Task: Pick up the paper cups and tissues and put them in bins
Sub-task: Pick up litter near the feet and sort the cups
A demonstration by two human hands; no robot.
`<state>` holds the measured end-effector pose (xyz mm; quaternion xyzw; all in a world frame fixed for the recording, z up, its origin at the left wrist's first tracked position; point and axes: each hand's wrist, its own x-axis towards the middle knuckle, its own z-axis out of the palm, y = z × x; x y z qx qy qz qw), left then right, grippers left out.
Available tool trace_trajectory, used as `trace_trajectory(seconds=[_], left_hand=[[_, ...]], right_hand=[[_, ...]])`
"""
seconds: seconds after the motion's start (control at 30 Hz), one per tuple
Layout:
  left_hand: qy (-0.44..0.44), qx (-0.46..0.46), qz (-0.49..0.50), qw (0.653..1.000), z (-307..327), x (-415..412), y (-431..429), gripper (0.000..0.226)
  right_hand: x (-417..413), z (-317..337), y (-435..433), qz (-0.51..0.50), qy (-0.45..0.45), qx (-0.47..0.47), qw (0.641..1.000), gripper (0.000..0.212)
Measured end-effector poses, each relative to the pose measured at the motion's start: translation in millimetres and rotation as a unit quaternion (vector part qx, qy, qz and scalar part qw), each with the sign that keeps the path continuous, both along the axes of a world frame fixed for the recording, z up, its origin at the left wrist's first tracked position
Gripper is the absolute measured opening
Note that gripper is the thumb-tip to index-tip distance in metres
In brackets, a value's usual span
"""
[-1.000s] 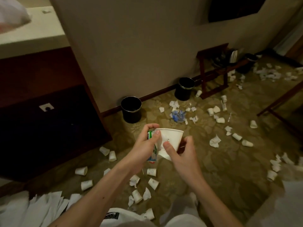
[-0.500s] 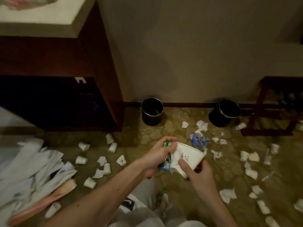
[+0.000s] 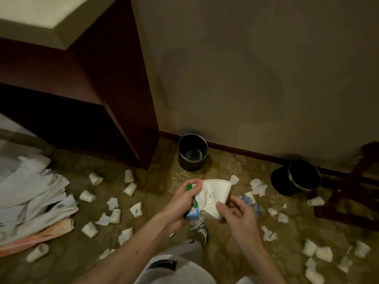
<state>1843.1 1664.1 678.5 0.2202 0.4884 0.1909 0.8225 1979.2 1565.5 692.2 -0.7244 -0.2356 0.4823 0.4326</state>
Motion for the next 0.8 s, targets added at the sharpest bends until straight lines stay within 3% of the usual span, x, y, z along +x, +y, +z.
trace_trajectory(seconds=[0.1, 0.23, 0.37, 0.5, 0.63, 0.8], left_hand=[[0.012, -0.027, 0.04, 0.999, -18, 32, 37, 0.028], [0.062, -0.035, 0.089, 0.994, -33, 67, 77, 0.033], [0.186, 0.018, 0.087, 0.978, -46, 93, 109, 0.038], [0.243, 0.04, 0.069, 0.967, -76, 108, 148, 0.039], [0.238, -0.009, 0.048, 0.97, -131, 118, 188, 0.032], [0.253, 0.013, 0.064, 0.965, -219, 141, 244, 0.025]], right_hand=[[40, -19, 45, 0.006, -0.003, -0.015, 1.0, 0.035], [76, -34, 100, 0.027, -0.009, -0.012, 1.0, 0.023], [94, -52, 145, 0.048, -0.005, -0.029, 0.998, 0.011], [108, -88, 190, 0.079, -0.002, -0.058, 0.995, 0.016], [125, -137, 242, 0.146, 0.007, -0.102, 0.984, 0.023], [144, -223, 314, 0.177, -0.005, -0.119, 0.977, 0.019]])
